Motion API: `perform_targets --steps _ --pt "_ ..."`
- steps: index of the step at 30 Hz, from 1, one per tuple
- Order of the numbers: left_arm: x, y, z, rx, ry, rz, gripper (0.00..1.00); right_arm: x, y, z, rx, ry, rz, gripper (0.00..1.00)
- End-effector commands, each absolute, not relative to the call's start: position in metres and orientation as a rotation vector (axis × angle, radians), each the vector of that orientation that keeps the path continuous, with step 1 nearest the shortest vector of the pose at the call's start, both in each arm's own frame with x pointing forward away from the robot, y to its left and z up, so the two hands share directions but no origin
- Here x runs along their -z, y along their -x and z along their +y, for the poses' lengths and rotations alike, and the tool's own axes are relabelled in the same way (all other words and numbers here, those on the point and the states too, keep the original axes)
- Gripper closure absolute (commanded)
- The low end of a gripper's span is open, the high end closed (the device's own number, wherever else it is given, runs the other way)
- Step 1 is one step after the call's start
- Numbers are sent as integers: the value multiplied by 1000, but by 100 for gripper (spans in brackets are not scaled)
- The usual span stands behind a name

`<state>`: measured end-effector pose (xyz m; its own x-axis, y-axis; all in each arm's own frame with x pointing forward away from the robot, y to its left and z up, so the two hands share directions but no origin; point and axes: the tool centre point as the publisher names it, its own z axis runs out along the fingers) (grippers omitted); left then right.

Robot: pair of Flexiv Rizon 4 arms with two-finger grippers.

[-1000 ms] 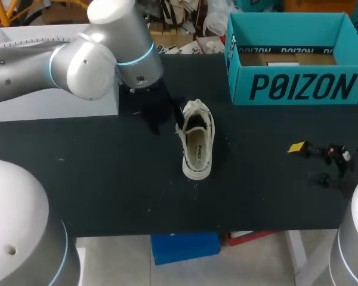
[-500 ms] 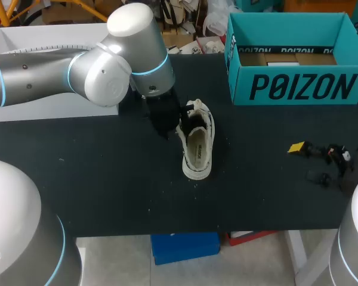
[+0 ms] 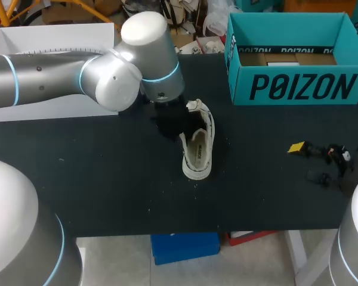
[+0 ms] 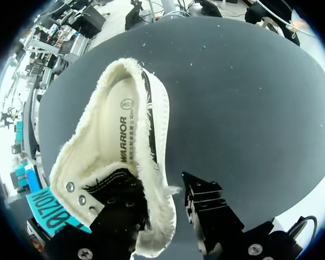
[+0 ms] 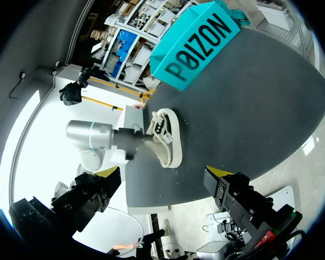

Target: Take the shoe out of the shoebox, open the shoe tongue, remove and reinsert the insole, then place the shoe into the shoebox

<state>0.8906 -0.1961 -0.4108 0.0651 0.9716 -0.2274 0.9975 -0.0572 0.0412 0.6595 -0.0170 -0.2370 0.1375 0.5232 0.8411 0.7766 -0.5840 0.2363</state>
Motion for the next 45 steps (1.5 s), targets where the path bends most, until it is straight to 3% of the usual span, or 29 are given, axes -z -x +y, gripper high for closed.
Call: perform_targets --steps 1,30,45 --pt "415 -892 -202 194 -2155 2011 100 236 -658 -17 1427 2161 -1269 0" --pt "257 -889 -157 319 -1905 2011 100 236 -658 -17 1427 2161 -1269 0" --pt "257 -889 -157 319 -1905 2011 100 236 -658 -17 1427 2161 -1269 0"
